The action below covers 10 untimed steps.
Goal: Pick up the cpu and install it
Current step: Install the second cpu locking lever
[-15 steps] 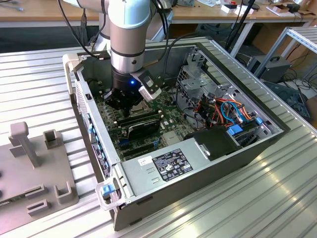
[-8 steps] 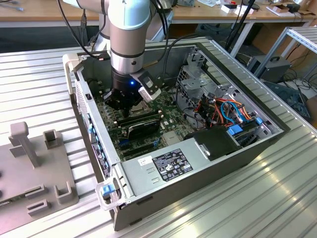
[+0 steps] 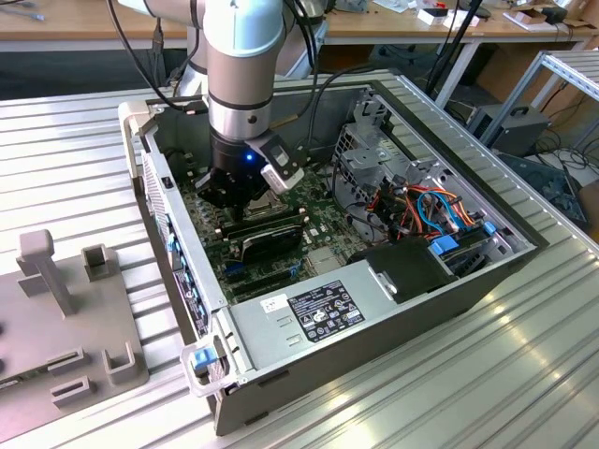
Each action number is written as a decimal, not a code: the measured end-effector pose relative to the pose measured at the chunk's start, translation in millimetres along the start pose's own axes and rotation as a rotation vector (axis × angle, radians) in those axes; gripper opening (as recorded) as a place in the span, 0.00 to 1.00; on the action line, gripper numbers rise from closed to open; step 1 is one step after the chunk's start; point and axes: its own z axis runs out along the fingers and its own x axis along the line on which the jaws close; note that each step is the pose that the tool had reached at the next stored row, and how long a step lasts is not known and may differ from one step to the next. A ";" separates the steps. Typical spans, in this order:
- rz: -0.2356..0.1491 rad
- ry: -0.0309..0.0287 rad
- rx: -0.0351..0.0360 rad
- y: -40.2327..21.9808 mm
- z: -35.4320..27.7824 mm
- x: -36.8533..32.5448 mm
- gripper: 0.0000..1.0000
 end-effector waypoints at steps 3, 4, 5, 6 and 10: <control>0.000 0.0000 0.0000 -0.9 0.0 0.0 0.11; 0.000 0.0000 0.0000 -1.1 0.0 0.0 0.11; 0.000 0.0000 -0.0001 -1.4 0.0 0.0 0.11; 0.000 0.0000 -0.0001 -1.7 0.1 0.0 0.11; 0.000 0.0001 0.0001 -2.0 0.0 0.0 0.11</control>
